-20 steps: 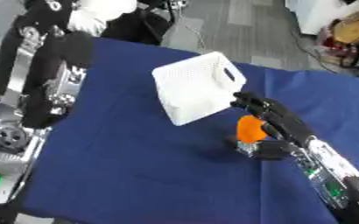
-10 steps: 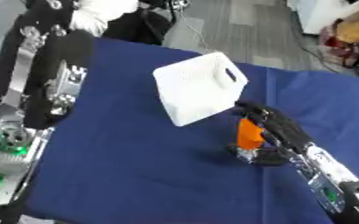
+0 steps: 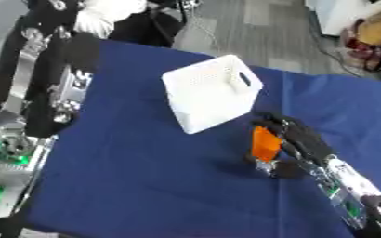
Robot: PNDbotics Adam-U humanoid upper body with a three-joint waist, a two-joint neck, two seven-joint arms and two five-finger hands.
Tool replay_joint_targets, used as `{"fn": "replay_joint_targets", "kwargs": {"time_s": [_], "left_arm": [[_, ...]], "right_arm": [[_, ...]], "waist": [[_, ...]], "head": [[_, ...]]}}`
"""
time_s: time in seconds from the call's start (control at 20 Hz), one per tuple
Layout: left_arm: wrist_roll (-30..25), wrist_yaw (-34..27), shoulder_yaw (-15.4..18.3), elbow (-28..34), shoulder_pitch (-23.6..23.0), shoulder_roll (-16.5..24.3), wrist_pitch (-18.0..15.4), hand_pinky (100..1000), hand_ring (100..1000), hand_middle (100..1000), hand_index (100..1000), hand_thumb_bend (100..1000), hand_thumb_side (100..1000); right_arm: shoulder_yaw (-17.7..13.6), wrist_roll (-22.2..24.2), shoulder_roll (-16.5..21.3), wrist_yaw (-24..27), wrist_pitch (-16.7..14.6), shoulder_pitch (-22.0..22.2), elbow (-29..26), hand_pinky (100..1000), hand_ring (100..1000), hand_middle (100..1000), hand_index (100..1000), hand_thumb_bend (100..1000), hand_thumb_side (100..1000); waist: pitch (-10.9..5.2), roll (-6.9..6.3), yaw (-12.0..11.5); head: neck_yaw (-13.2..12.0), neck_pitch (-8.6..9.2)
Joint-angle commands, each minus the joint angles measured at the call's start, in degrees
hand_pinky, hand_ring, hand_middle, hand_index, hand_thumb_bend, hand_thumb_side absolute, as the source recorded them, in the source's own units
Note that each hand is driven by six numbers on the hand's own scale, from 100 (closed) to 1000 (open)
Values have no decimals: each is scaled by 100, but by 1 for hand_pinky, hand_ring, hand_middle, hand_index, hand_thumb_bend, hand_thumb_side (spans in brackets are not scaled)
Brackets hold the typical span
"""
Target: Pick up objects on the table and place them in the box.
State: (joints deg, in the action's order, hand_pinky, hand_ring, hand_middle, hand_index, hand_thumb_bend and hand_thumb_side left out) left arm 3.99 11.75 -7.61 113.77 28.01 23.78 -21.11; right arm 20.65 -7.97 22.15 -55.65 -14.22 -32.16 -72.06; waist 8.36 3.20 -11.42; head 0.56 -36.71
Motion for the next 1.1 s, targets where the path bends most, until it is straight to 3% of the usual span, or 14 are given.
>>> {"fn": "replay_joint_targets", "kwargs": {"time_s": [0.05,0.5,1.1], "left_arm": [[5,-29,16,82,105,52,-18,1000,886,970,888,149,818],[4,-56,13,82,171,7,-31,1000,887,970,888,152,817],[-13,-110,-1,82,304,-94,-47,1000,886,970,890,154,817]], "right_arm": [[-69,-42,137,-22,8,-71,-35,808,832,921,895,524,1000],[-90,-54,255,47,58,-258,-117,811,833,920,890,525,1000],[-122,-168,253,-121,40,-420,214,771,825,916,889,529,1000]], "waist": [[-61,-44,-2],[-25,-47,-61],[70,-65,-173]], "head": [[39,69],[52,134],[104,262]]}}
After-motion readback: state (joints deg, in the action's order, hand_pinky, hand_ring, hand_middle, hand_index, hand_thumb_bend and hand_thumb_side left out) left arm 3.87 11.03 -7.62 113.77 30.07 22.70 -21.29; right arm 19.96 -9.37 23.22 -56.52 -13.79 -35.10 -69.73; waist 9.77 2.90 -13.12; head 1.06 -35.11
